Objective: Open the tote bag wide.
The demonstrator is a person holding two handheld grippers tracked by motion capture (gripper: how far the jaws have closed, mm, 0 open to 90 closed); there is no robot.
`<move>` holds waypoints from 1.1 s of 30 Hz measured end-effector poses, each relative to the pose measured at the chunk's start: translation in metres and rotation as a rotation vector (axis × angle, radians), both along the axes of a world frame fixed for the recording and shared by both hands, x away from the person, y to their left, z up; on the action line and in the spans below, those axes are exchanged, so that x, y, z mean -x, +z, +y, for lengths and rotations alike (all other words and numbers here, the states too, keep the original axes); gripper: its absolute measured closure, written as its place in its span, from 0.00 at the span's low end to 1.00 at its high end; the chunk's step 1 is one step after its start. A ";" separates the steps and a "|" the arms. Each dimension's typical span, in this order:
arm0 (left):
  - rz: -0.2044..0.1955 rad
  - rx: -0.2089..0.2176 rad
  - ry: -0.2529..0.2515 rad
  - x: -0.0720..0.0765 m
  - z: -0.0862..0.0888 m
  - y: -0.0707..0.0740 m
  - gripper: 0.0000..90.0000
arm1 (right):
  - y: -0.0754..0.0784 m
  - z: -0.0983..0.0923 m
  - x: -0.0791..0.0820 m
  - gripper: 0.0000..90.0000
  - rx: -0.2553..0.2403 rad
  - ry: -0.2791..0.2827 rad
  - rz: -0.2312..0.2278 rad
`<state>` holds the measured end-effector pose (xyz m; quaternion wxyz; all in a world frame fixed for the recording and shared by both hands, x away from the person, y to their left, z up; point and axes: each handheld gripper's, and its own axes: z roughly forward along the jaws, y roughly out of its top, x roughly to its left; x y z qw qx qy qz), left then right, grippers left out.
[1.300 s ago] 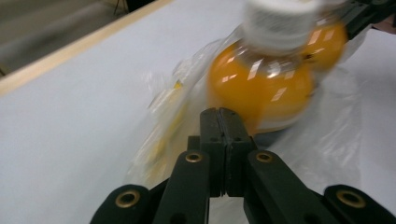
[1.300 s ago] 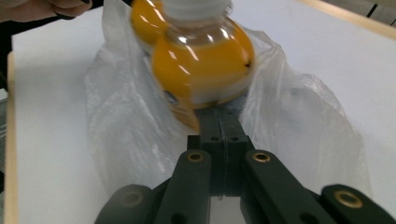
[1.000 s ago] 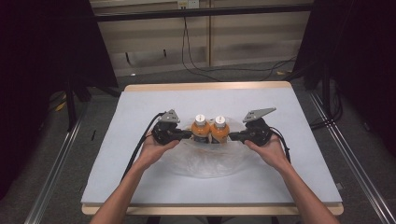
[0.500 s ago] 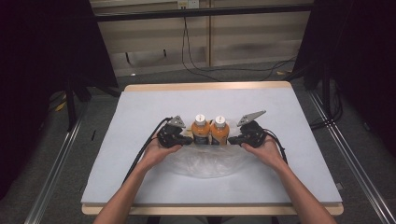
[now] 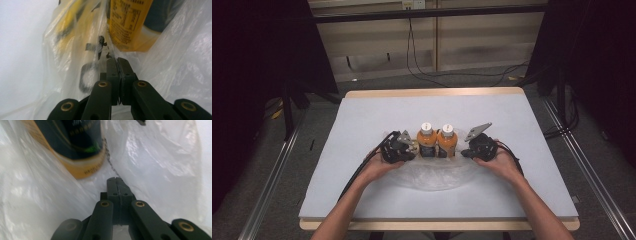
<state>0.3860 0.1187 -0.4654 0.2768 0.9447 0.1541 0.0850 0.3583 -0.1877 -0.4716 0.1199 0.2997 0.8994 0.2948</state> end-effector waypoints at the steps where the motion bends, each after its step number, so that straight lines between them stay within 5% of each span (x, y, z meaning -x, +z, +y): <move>1: -0.011 -0.006 -0.002 0.001 0.000 0.000 0.98 | 0.001 -0.002 0.001 1.00 0.023 -0.005 -0.005; 7: -0.029 -0.033 -0.011 0.001 0.002 0.001 0.97 | 0.003 -0.012 0.002 1.00 0.073 -0.032 -0.008; 10: -0.039 -0.040 -0.001 0.000 0.005 0.001 0.97 | 0.006 -0.015 0.004 1.00 0.165 -0.022 -0.040; 18: -0.046 -0.080 -0.016 -0.001 0.010 0.003 0.98 | 0.009 -0.024 0.005 1.00 0.271 -0.018 -0.041; 26: -0.074 -0.121 0.006 -0.004 0.019 0.003 1.00 | 0.010 -0.038 0.004 1.00 0.283 -0.035 -0.015; 33: -0.090 -0.147 0.008 -0.007 0.027 0.004 1.00 | 0.010 -0.053 0.005 1.00 0.239 -0.066 0.012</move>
